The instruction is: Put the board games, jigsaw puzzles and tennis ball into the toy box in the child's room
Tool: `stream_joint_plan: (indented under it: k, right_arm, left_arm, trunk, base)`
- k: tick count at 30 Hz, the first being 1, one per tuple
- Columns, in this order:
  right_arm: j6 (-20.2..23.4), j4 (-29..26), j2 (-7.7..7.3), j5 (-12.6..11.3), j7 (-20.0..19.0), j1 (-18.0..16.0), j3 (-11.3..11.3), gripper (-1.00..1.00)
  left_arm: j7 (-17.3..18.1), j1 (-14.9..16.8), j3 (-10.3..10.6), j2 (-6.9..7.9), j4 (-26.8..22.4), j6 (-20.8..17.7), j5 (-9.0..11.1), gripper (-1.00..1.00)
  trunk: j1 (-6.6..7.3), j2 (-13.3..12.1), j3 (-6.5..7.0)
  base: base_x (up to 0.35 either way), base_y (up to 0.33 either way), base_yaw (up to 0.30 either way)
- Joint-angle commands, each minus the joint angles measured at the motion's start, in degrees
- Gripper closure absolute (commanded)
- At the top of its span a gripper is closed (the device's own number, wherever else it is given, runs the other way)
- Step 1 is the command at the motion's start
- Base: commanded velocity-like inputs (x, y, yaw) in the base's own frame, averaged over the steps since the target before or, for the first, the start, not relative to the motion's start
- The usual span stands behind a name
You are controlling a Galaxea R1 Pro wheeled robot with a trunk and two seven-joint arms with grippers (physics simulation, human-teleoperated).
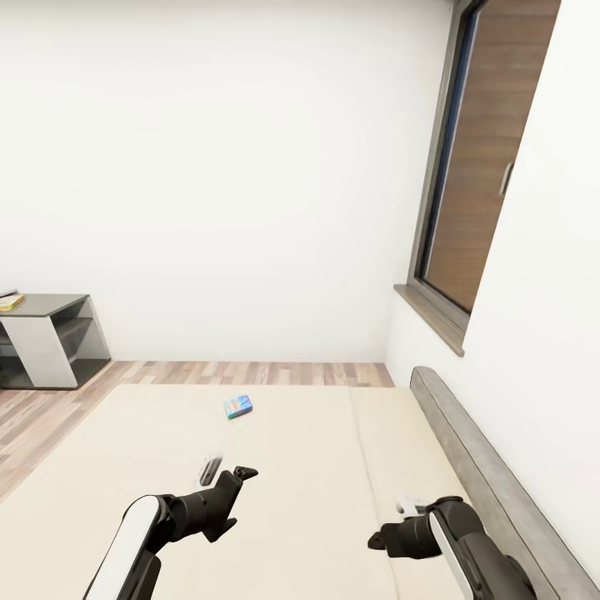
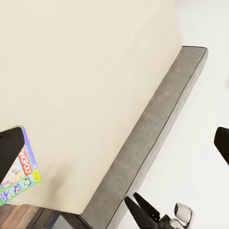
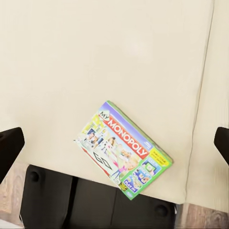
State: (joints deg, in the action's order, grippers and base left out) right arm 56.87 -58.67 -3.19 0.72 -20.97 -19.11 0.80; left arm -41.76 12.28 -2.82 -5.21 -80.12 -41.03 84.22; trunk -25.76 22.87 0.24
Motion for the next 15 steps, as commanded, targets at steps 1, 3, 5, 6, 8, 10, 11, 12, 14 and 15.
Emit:
stream_joint_plan:
  k: [1, 3, 5, 6, 8, 10, 11, 12, 14, 15]
  right_arm:
    - [0.2, 0.0, -0.04, 0.1, -0.1, 0.0, 0.1, -1.0]
    - [0.3, 0.0, -0.21, 0.1, -0.2, 0.5, 0.1, -1.0]
    - [0.3, 0.2, -0.39, 0.1, -0.2, 0.7, 0.1, -1.0]
    - [0.3, 0.5, -0.66, 0.1, -0.2, 0.8, 0.1, -1.0]
    - [0.3, 1.0, -0.98, 0.1, -0.2, 0.9, 0.1, -1.0]
    - [0.3, 2.4, -1.7, 0.0, -0.3, 1.1, 0.1, -1.0]
    - [0.3, 2.4, -1.7, 0.0, -0.3, 1.1, 0.1, -1.0]
    - [0.3, 3.1, -2.0, 0.0, -0.3, 1.1, 0.1, -1.0]
    - [0.3, 4.3, -2.44, -0.1, -0.3, 1.2, 0.1, -1.0]
    - [0.3, 5.0, -2.72, -0.1, -0.3, 1.3, 0.1, -1.0]
  left_arm:
    - [-0.6, 0.0, -0.1, -0.06, 0.0, -0.1, 0.6, -1.0]
    - [-0.6, 0.0, -0.2, -0.06, 0.0, -0.2, 0.6, -1.0]
    - [-0.6, 0.0, -0.2, -0.06, 0.0, -0.2, 0.6, -1.0]
    - [-0.6, 0.0, -0.2, -0.06, 0.0, -0.2, 0.6, -1.0]
    - [-0.6, 0.0, -0.2, -0.06, 0.0, -0.2, 0.6, -1.0]
    - [-0.6, 0.0, -0.2, -0.06, 0.2, -0.2, 0.6, -1.0]
    - [-0.6, 0.0, -0.2, -0.06, 0.2, -0.2, 0.6, -1.0]
    - [-0.6, 0.0, -0.2, -0.06, 0.4, -0.2, 0.6, -1.0]
    - [-0.6, 0.0, -0.2, -0.06, 0.9, -0.2, 0.6, -1.0]
    - [-0.6, 0.0, -0.2, -0.06, 1.2, -0.2, 0.6, -1.0]
  trunk:
    - [-0.02, 0.1, -0.08]
    - [-0.02, 0.1, -0.21]
    - [-0.02, 0.1, -0.35]
    - [-0.02, 0.1, -0.43]
    - [-0.02, 0.1, -0.59]
    - [-0.02, 0.1, -0.76]
    - [-0.02, 0.1, -0.85]
    - [-0.02, 0.1, -0.93]
    - [-0.02, 0.1, -1.11]
    - [-0.02, 0.1, -1.2]
  base:
    - [0.0, 0.0, 0.0]
    - [0.0, 0.0, 0.0]
    - [0.0, 0.0, 0.0]
    - [0.0, 0.0, 0.0]
    - [0.0, 0.0, 0.0]
    - [0.0, 0.0, 0.0]
    - [0.0, 0.0, 0.0]
    - [0.0, 0.0, 0.0]
    - [0.0, 0.0, 0.0]
    - [0.0, 0.0, 0.0]
